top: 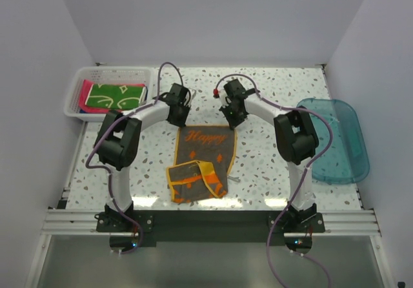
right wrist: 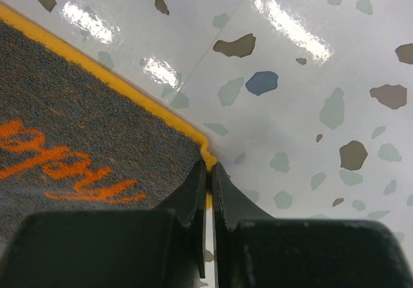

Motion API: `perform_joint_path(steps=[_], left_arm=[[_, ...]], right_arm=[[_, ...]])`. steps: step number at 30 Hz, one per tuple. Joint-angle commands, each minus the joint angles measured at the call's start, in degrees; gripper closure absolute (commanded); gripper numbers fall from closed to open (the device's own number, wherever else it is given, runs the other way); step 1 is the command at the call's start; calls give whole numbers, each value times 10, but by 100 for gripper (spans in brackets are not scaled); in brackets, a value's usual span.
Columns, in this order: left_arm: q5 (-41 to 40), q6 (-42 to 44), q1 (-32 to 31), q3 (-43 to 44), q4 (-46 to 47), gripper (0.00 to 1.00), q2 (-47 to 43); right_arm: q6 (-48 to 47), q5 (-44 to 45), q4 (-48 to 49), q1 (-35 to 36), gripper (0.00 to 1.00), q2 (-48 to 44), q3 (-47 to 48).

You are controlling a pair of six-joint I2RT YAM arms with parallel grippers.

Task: Fold and stack the towels
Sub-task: Flatten out the crumpled towel

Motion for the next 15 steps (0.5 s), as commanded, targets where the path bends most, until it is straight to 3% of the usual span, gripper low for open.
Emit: perform_joint_path(steps=[1,9,15], left_arm=[[25,-14,-4,-6,-74,100,12],[-73,-4,-4,169,-93,100,-127],[-94,15,-4,279,-79,100,-203]], right_arm=[[-2,-4,-25,5,100,-38,22],[4,57,-71,3,100,-115,193],[1,85,-104,3,100,-165,310]])
